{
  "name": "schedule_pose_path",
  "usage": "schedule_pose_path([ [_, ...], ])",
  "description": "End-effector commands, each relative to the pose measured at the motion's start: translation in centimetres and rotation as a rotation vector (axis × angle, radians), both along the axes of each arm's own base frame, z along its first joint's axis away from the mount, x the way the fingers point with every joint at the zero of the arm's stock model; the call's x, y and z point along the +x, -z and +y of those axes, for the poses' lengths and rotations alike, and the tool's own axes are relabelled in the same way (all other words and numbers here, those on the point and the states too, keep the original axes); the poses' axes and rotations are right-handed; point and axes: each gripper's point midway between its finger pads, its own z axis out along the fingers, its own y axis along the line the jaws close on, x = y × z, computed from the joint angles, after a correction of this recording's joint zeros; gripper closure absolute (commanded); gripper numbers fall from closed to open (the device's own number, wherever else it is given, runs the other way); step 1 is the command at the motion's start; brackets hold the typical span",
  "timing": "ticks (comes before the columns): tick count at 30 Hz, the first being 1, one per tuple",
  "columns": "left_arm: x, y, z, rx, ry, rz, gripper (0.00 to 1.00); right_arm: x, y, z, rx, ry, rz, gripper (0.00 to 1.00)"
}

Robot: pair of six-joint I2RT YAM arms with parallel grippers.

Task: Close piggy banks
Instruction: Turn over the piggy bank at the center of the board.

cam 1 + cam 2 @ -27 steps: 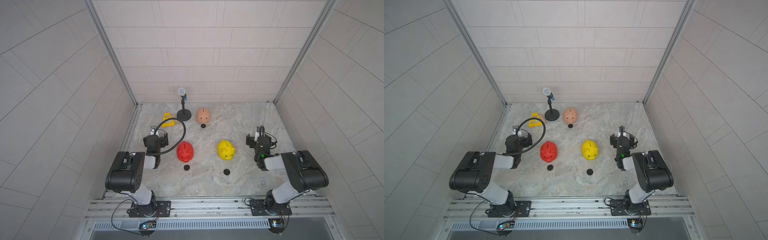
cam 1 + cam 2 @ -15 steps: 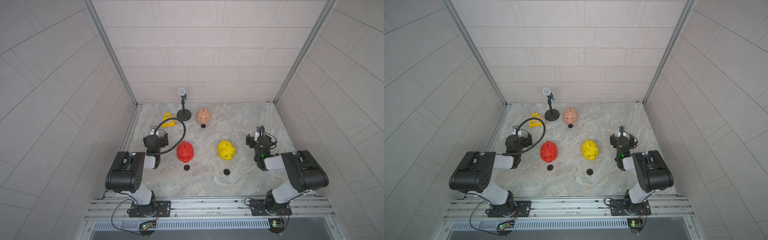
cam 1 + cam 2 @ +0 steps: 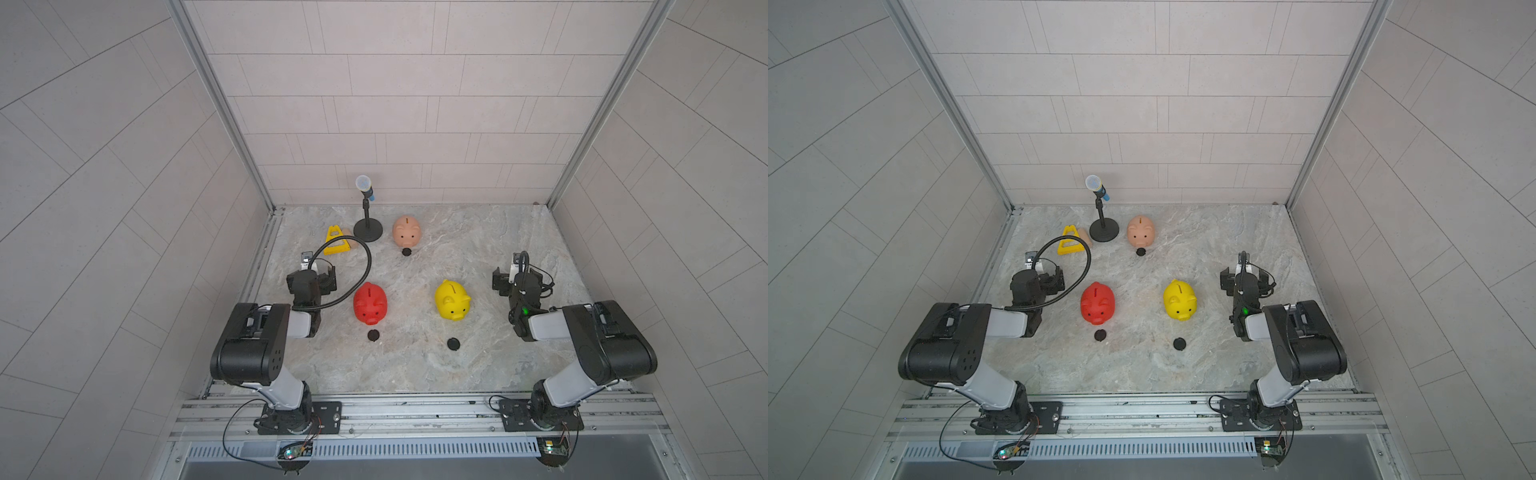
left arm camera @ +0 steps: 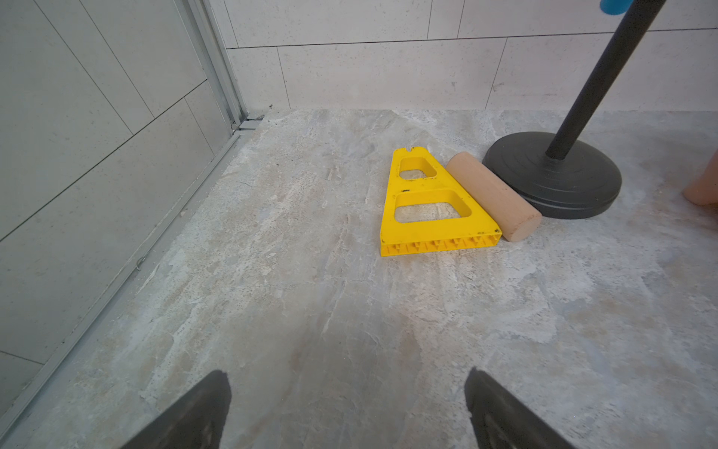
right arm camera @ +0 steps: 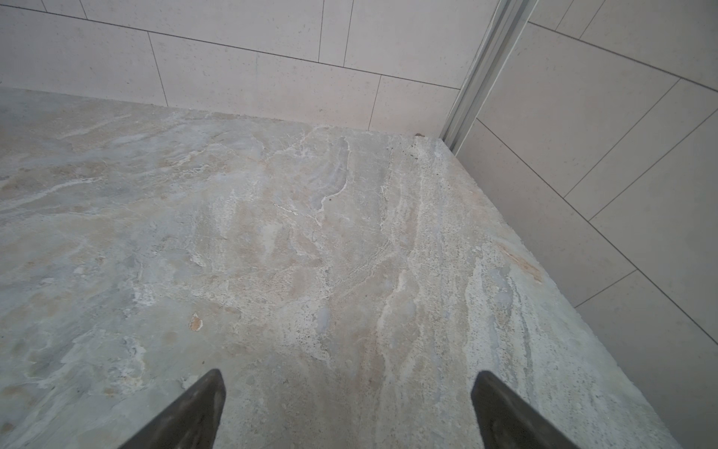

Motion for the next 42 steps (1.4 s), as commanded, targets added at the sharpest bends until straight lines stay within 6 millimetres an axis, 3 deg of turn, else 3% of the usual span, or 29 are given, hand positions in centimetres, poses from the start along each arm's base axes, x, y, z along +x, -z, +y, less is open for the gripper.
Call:
schedule_pose_path([
  [1,0.0,-0.7,0.0,-0.005,-0.003,-0.027,0.0,0.0,-0.1,0.0,0.002,0.008,-0.005,0.0],
  [19,0.0,-0.7,0.0,-0.002,-0.005,-0.029,0.0,0.1,0.0,0.0,0.007,0.006,-0.003,0.0],
  [23,-1.8,-3.2,1.3,0.018,-0.105,-0.122,0.0,0.0,-0.5,-0.3,0.003,0.023,-0.013,0.0],
  [26,-2.6,-5.4,0.5,0.045,-0.079,-0.144,0.0,-0.7,-3.3,-1.0,-0.001,0.069,0.001,0.0],
  [29,-3.7,-8.5,-0.7,0.051,-0.078,-0.224,0.0,-1.6,-8.5,-1.8,0.104,0.143,-0.122,0.0],
  [31,-4.5,-11.5,-1.0,-0.056,-0.103,-0.339,0.0,-2.4,-11.1,-1.5,0.202,0.14,-0.208,0.0],
  [33,-5.8,-12.9,-1.2,-0.202,-0.107,-0.411,0.0,-3.8,-12.4,-2.5,0.354,0.211,-0.235,0.0],
  [37,-6.5,-16.3,-3.2,-0.463,-0.018,-0.474,0.0,-4.1,-14.8,0.3,0.496,0.012,-0.235,0.0],
  [40,-6.5,-17.4,-5.4,-0.589,0.1,-0.491,0.0,-4.8,-16.4,2.8,0.589,-0.122,-0.253,0.02],
  [42,-7.0,-16.9,-4.8,-0.673,0.05,-0.48,0.0,-5.4,-16.9,3.7,0.641,-0.163,-0.241,0.04],
])
